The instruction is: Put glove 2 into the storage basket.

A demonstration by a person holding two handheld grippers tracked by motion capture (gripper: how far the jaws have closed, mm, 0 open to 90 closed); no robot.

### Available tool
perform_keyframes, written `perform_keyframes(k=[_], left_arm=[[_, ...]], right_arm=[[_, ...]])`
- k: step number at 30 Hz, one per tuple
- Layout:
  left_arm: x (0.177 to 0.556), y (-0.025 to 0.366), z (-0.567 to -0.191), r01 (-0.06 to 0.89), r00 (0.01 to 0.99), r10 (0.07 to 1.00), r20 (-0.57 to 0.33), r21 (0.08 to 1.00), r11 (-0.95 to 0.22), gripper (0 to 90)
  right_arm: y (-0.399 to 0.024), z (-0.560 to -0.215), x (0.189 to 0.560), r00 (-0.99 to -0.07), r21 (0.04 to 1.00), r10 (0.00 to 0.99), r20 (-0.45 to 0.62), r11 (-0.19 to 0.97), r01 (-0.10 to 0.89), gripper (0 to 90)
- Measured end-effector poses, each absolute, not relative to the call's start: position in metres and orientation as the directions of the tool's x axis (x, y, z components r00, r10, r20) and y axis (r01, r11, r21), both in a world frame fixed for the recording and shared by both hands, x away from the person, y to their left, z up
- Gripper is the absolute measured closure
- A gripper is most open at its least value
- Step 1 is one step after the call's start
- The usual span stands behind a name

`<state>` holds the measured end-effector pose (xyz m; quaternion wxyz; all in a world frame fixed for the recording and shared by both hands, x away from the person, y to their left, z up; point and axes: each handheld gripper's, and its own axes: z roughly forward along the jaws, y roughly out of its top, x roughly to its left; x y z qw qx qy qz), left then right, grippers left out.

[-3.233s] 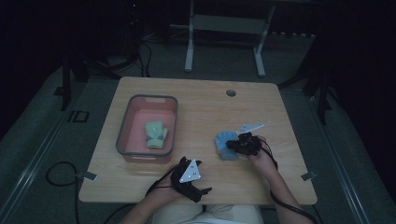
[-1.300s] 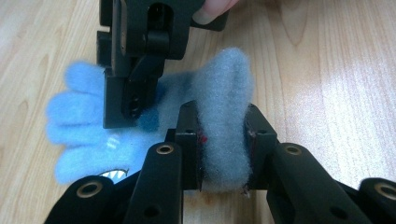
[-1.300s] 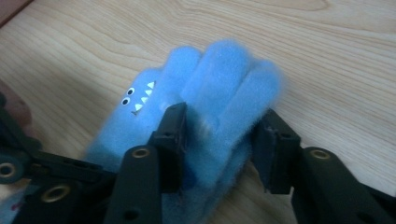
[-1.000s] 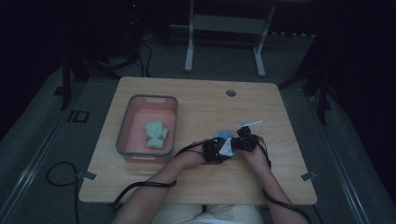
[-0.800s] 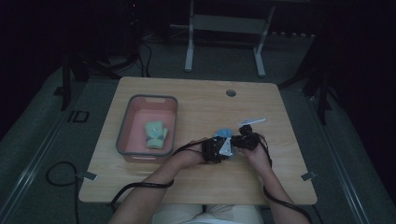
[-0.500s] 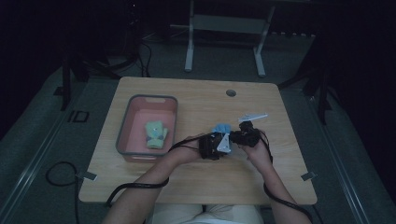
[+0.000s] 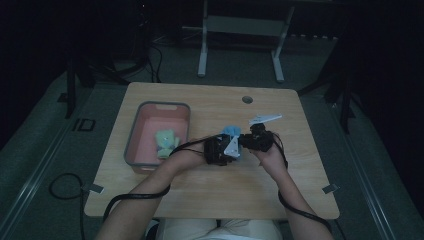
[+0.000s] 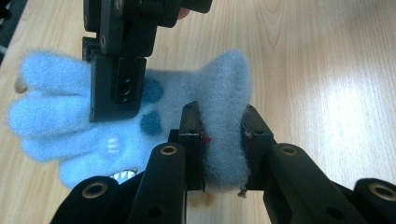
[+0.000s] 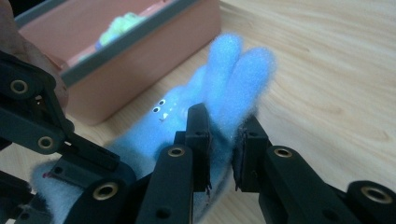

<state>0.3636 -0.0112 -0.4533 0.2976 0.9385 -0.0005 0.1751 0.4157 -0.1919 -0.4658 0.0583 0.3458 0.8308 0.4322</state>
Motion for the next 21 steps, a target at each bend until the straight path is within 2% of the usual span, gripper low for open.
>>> perform_keyframes(k=[21], left_arm=[[0.358, 0.059, -0.411, -0.051, 0.919, 0.166, 0.358, 0.523, -0.851, 75.0]], right_arm=[[-0.117, -0.426, 0.424, -0.816, 0.795, 0.55, 0.176, 0.41, 0.448, 78.9]])
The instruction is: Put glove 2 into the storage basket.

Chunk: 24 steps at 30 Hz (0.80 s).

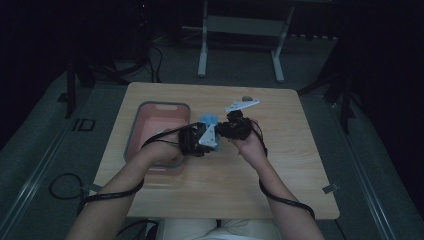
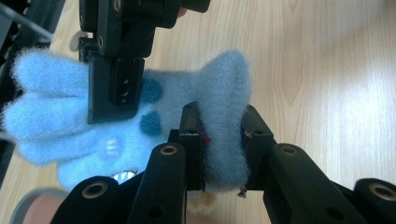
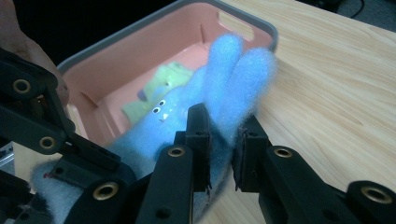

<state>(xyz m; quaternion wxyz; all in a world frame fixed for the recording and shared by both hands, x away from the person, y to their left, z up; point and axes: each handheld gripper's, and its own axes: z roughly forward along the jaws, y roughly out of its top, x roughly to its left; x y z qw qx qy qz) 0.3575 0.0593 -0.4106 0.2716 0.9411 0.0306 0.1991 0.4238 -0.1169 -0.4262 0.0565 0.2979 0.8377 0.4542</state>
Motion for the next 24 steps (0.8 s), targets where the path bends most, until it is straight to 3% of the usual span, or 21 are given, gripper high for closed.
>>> perform_keyframes(k=[24], left_arm=[[0.35, 0.158, -0.415, 0.082, 0.914, 0.266, 0.306, 0.504, -0.86, 75.0]], right_arm=[[-0.011, -0.434, 0.429, -0.868, 0.797, 0.452, 0.207, 0.437, 0.418, 78.9]])
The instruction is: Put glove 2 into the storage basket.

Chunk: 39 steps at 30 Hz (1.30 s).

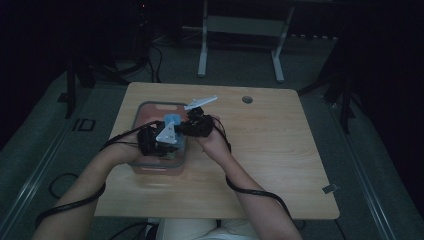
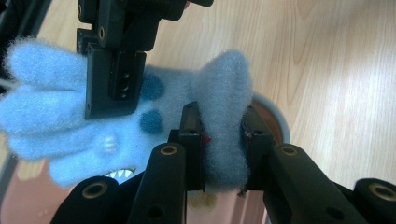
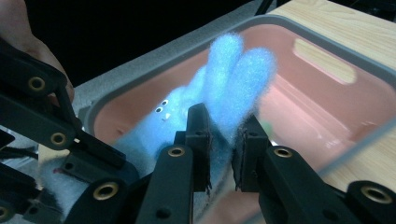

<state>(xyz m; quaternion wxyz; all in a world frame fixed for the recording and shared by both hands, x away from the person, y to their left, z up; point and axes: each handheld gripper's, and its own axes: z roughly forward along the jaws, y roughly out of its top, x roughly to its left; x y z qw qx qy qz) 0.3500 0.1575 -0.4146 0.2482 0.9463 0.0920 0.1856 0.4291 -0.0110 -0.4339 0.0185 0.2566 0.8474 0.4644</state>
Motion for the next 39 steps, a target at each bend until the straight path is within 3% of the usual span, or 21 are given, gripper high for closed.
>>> perform_keyframes(k=[12, 28, 39], left_arm=[[0.368, 0.175, -0.452, 0.149, 0.931, 0.285, 0.226, 0.477, -0.866, 75.0], [0.384, 0.174, -0.48, 0.147, 0.939, 0.263, 0.221, 0.435, -0.889, 74.5], [0.385, 0.172, -0.482, 0.15, 0.945, 0.258, 0.201, 0.437, -0.887, 69.2]], right_arm=[[0.008, -0.466, 0.435, -0.845, 0.759, 0.485, 0.223, 0.457, 0.463, 78.8], [0.023, -0.489, 0.443, -0.827, 0.723, 0.54, 0.157, 0.508, 0.469, 74.2], [0.006, -0.472, 0.442, -0.81, 0.76, 0.568, 0.148, 0.459, 0.46, 53.6]])
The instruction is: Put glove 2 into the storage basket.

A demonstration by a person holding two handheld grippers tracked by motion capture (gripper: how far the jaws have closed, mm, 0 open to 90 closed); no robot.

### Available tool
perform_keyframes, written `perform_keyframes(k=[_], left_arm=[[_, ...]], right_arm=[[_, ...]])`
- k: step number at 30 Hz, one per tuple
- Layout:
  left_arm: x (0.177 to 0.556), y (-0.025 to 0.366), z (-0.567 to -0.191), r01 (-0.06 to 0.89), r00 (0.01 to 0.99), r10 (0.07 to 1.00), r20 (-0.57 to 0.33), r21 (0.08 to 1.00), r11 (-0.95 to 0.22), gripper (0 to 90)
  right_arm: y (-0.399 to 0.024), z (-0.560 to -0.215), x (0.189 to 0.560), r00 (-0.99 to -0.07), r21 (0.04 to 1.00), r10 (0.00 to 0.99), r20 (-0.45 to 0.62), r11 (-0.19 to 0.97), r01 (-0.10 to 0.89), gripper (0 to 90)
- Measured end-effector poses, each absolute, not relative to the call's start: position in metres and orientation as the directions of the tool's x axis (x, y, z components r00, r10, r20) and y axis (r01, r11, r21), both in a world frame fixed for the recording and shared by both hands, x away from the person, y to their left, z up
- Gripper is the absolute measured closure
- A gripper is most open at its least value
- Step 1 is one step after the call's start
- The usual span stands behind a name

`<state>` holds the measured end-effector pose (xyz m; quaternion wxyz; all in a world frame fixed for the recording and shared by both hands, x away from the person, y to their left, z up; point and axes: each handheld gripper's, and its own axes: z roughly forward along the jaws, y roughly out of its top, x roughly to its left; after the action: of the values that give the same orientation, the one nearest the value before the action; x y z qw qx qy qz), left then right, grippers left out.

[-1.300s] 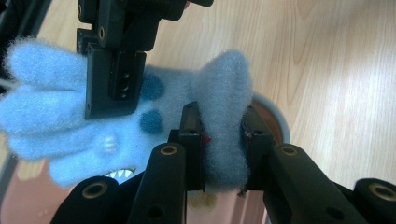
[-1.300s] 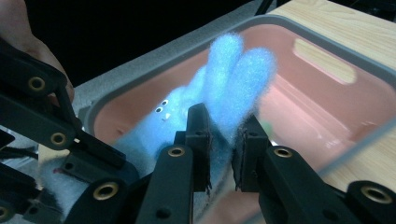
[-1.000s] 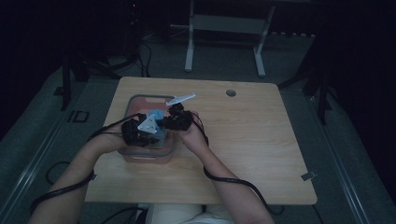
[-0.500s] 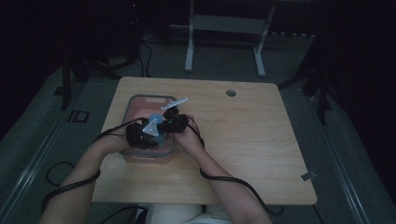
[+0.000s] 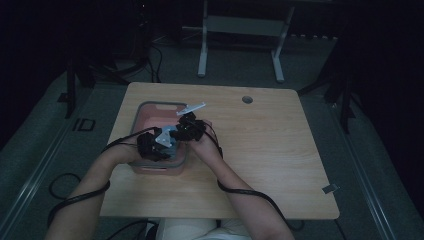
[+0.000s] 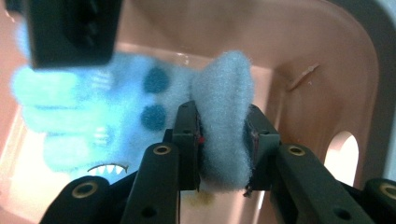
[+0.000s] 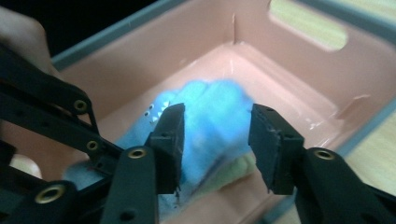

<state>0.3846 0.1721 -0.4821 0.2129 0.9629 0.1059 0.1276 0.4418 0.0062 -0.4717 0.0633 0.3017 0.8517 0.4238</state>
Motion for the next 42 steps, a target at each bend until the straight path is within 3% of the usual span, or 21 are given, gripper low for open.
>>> perform_keyframes(k=[3, 6, 11, 14, 18, 27, 42], left_arm=[[0.384, 0.172, -0.479, 0.164, 0.94, 0.278, 0.2, 0.449, -0.878, 62.0], [0.38, 0.174, -0.471, 0.173, 0.919, 0.317, 0.233, 0.485, -0.857, 48.4], [0.377, 0.177, -0.452, 0.225, 0.887, 0.403, 0.226, 0.551, -0.804, 18.4], [0.374, 0.178, -0.439, 0.262, 0.868, 0.457, 0.192, 0.605, -0.752, 15.1], [0.368, 0.173, -0.432, 0.283, 0.856, 0.49, 0.163, 0.647, -0.708, 3.0], [0.353, 0.151, -0.432, 0.249, 0.853, 0.492, 0.174, 0.692, -0.677, 1.8], [0.34, 0.107, -0.435, 0.184, 0.892, 0.431, 0.137, 0.762, -0.621, 1.9]], right_arm=[[-0.001, -0.463, 0.44, -0.808, 0.78, 0.566, 0.162, 0.429, 0.456, 50.5], [-0.009, -0.454, 0.436, -0.82, 0.8, 0.548, 0.165, 0.412, 0.437, 46.6], [-0.02, -0.446, 0.43, -0.837, 0.824, 0.522, 0.165, 0.393, 0.408, 38.2], [-0.028, -0.441, 0.427, -0.848, 0.831, 0.503, 0.17, 0.39, 0.398, 29.2], [-0.041, -0.437, 0.422, -0.86, 0.842, 0.48, 0.173, 0.382, 0.382, 22.6], [-0.07, -0.435, 0.412, -0.872, 0.85, 0.468, 0.144, 0.394, 0.351, 15.7], [-0.114, -0.45, 0.404, -0.868, 0.845, 0.489, 0.088, 0.425, 0.325, 14.2]])
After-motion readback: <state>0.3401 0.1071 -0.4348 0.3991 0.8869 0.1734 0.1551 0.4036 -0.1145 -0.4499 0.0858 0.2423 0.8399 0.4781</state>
